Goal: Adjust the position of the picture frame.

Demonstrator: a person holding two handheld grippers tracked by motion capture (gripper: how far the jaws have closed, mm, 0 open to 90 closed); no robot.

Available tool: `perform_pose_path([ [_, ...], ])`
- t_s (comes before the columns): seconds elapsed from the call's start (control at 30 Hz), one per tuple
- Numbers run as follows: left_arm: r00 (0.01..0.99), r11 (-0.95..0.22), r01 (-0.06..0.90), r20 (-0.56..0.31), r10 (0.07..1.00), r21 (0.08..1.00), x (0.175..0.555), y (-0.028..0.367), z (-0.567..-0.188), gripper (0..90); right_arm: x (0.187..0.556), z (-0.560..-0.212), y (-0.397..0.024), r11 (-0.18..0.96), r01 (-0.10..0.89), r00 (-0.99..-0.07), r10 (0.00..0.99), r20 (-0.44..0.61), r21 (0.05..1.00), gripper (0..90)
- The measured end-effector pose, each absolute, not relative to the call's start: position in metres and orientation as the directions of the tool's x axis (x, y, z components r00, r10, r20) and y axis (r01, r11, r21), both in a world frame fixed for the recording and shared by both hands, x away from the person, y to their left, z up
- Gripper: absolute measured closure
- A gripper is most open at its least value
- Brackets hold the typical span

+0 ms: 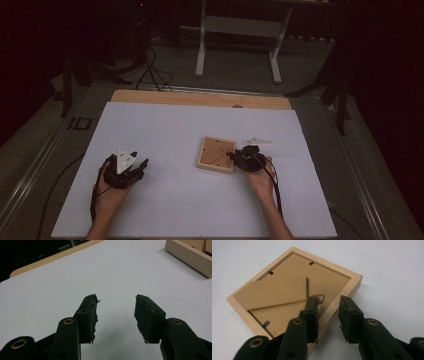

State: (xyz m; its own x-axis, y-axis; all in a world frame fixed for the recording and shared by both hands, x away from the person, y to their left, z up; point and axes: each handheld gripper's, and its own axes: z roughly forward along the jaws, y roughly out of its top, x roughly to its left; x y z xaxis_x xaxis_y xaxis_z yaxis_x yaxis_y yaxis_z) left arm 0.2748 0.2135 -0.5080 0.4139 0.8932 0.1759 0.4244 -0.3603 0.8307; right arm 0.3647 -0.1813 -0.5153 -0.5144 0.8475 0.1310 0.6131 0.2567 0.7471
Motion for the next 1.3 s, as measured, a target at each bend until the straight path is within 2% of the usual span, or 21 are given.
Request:
perform_pose_path([
  [0.33,0.429,-0.373,0.418,0.181,0.885,0.829,0.275,0.207,-0.508,52.2,0.364,-0.517,-0.175,0.256,0.607,-0.530,0.836,0.143,0.752,71.9],
  [0.9,0.452,-0.388,0.410,0.186,0.873,0.826,0.275,0.200,-0.509,52.1,0.356,-0.516,-0.142,0.312,0.578,-0.587,0.801,0.119,0.754,73.1],
  [1.3,0.479,-0.415,0.399,0.200,0.855,0.818,0.274,0.190,-0.510,52.1,0.351,-0.517,-0.132,0.319,0.562,-0.589,0.802,0.099,0.763,73.5],
])
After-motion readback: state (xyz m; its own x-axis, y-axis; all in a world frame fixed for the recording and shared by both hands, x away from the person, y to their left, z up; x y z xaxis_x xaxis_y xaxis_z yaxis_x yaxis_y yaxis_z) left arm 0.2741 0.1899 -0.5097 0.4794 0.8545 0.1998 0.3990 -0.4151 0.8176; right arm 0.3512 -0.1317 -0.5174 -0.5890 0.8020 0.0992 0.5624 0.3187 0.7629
